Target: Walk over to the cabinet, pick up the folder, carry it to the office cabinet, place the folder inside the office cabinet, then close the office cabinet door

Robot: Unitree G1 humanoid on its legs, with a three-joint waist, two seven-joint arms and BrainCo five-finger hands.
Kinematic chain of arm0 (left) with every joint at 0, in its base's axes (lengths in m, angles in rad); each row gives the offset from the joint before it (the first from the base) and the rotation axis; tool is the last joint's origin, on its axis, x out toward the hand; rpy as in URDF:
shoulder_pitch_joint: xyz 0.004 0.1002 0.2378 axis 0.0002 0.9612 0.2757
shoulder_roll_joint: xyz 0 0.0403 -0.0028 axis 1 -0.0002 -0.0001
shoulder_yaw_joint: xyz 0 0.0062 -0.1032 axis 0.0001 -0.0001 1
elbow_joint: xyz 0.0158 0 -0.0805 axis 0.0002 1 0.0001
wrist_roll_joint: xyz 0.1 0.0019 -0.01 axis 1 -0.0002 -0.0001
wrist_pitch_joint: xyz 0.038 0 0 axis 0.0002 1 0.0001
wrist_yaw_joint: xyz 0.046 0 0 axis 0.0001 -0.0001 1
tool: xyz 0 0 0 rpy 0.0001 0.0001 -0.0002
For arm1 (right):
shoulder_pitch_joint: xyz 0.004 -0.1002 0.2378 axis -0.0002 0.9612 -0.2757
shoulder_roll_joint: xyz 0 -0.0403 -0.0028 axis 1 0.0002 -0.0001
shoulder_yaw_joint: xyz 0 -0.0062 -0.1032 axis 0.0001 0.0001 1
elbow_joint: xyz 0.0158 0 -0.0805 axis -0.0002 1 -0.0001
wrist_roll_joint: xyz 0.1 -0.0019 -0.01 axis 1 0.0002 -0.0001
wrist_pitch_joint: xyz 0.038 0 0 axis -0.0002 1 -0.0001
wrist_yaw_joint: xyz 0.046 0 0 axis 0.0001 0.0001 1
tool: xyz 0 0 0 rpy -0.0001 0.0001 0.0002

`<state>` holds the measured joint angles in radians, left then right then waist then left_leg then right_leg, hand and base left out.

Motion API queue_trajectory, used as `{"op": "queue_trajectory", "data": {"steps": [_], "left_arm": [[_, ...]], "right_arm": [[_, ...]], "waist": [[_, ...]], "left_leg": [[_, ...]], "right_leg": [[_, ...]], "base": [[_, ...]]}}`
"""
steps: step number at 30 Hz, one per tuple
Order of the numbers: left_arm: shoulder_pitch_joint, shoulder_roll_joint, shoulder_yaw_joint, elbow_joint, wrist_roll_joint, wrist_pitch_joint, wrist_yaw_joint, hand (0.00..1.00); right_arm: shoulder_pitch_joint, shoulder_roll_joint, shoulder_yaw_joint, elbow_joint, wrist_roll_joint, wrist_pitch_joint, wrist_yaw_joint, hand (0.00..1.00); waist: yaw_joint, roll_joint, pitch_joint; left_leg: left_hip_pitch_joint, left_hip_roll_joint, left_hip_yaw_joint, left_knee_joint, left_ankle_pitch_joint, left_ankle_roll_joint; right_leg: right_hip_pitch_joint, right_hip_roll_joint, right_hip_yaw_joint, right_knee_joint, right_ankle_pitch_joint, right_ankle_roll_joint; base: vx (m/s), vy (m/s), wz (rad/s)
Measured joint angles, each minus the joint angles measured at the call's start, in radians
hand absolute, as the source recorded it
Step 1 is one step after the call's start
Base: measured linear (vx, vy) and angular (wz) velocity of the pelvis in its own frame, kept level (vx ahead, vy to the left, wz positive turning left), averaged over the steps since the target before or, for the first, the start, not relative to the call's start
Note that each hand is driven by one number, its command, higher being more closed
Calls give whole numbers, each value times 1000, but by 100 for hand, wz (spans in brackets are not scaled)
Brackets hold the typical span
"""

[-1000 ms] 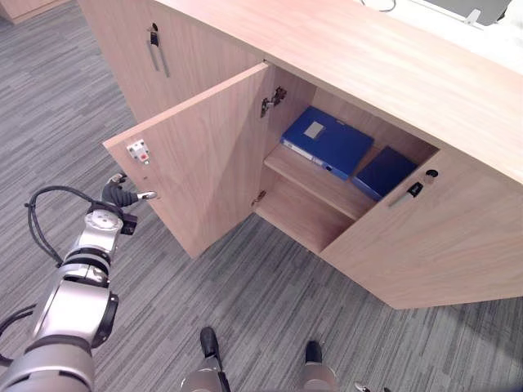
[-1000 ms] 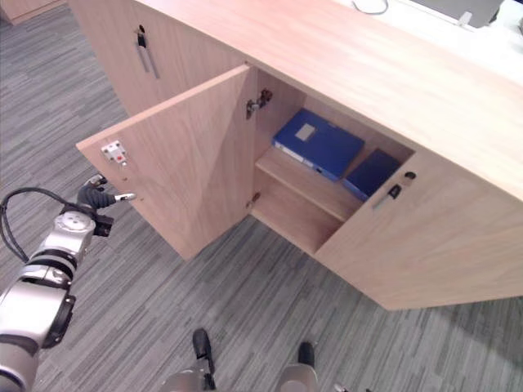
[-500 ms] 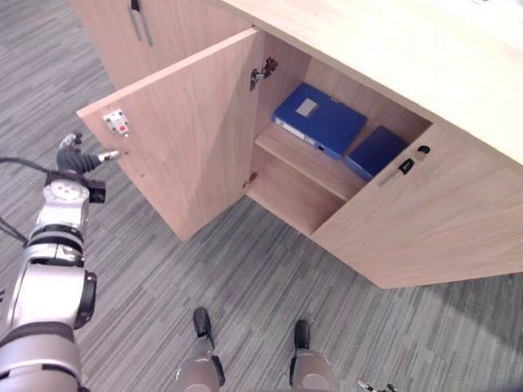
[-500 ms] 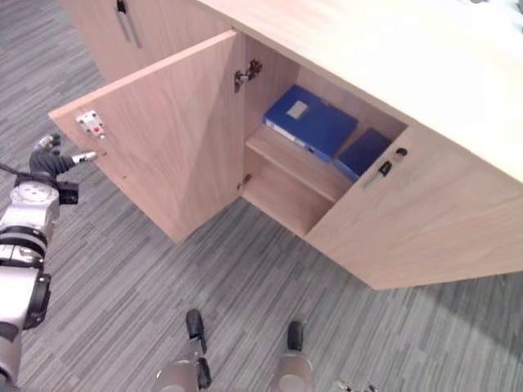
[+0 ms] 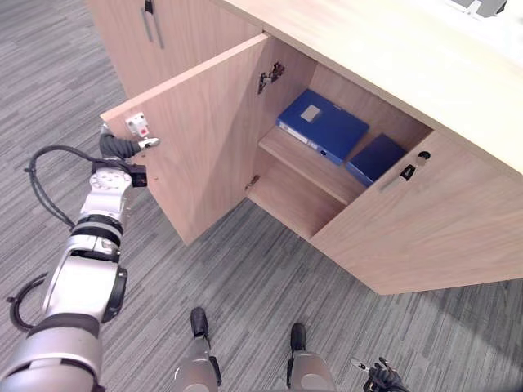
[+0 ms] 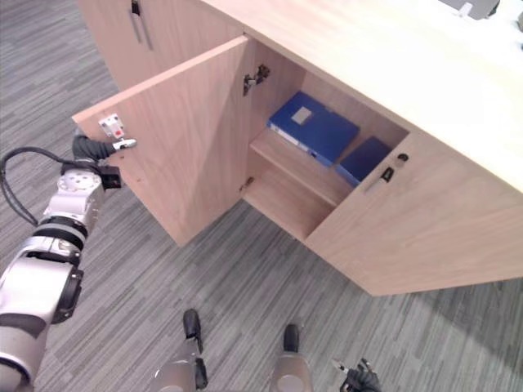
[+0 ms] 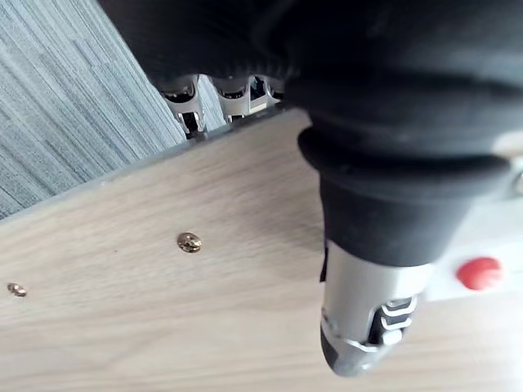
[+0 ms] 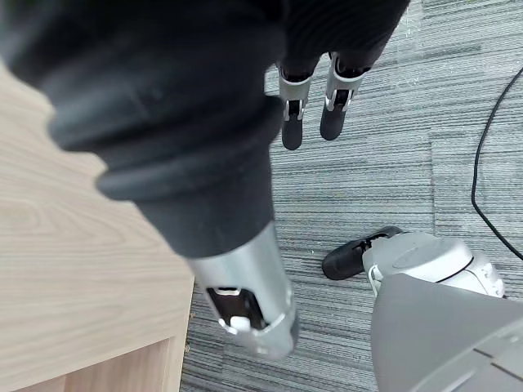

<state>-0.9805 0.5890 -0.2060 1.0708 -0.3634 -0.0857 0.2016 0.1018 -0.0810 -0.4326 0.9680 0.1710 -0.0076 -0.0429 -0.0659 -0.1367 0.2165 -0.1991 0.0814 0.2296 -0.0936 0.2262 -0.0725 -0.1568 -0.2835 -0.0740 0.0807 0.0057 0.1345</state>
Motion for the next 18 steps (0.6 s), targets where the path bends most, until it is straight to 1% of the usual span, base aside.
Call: {"op": "queue_trajectory", "data": {"steps": [2, 5, 7, 9, 10, 11, 12, 13, 14, 15, 16, 17, 18], "left_arm": [[10, -17, -7, 0, 0, -10, 0, 0], [38, -73, -12, -3, 1, -31, 0, 0], [89, -97, -49, -59, 19, -34, 5, 0], [212, -118, -140, -229, 28, -44, 7, 0], [243, -125, -169, -269, 28, -49, 5, 0], [296, -149, -231, -331, 28, -58, -2, 0], [350, -175, -288, -389, 25, -71, -15, 0], [374, -184, -321, -417, 24, -72, -26, 0], [422, -202, -389, -455, 9, -72, -73, 0], [468, -223, -437, -492, -5, -83, -108, 0], [484, -232, -458, -511, -9, -83, -128, 0], [520, -236, -507, -554, -41, -82, -180, 0], [548, -251, -515, -582, -68, -81, -203, 0]], "right_arm": [[3, -1, 0, 0, -1, 2, -2, 0], [4, -8, 0, 1, -17, 6, -4, 0], [5, -8, 0, 9, -35, 9, -6, 0], [9, -3, -2, 10, -36, 10, -11, 0], [9, 0, -4, 10, -37, 11, -13, 0], [10, 7, -9, 10, -39, 11, -19, 0], [9, 14, -10, 10, -42, 13, -20, 0], [9, 18, -10, 10, -46, 15, -21, 0], [9, 26, -10, 10, -60, 17, -27, 0], [9, 32, -9, 10, -76, 18, -27, 0], [9, 34, -8, 11, -76, 18, -28, 0], [5, 35, -4, 15, -80, 18, -28, 0], [1, 35, -1, 17, -85, 18, -28, 0]], "waist": [[0, -1, 0], [-1, -4, -1], [-1, -6, -2], [0, -9, -6], [1, -11, -9], [5, -13, -16], [10, -13, -25], [13, -13, -32], [16, -12, -45], [17, -11, -58], [17, -11, -63], [17, -10, -72], [14, -9, -78]], "left_leg": [[3, -2, 1, 0, 0, 0], [3, -23, 6, 0, 0, 9], [2, -41, 5, 0, -1, 12], [2, -63, -4, 0, -2, 15], [2, -68, -8, 0, -2, 15], [1, -75, -17, 0, -3, 16], [0, -77, -20, 0, -3, 17], [-1, -77, -21, 0, -3, 17], [-1, -78, -21, 0, -5, 20], [0, -77, -21, 0, -6, 23], [1, -77, -21, 0, -7, 24], [6, -75, -18, 0, -9, 27], [12, -73, -15, 0, -12, 30]], "right_leg": [[4, -2, 0, -2, -3, 4], [10, -22, 2, -19, -4, 5], [19, -38, 2, -31, -5, 3], [28, -55, 2, -31, -9, -4], [31, -58, 1, -31, -11, -4], [35, -62, 0, -30, -15, -1], [36, -63, -1, -28, -23, -5], [36, -63, -2, -29, -25, -5], [36, -63, -2, -29, -26, -7], [36, -63, -3, -30, -26, -7], [36, -62, -4, -30, -26, -7], [36, -62, -5, -30, -25, -8], [37, -62, -5, -30, -24, -11]], "base": [[-79, 16, 2], [-43, 53, 2], [-10, 80, 9], [22, 78, 19], [40, 53, 22], [44, 23, 18], [46, 16, 15], [54, 4, 5], [60, -3, -2], [50, -3, -4], [67, -12, -11], [73, -15, -16], [108, -23, -22]]}}
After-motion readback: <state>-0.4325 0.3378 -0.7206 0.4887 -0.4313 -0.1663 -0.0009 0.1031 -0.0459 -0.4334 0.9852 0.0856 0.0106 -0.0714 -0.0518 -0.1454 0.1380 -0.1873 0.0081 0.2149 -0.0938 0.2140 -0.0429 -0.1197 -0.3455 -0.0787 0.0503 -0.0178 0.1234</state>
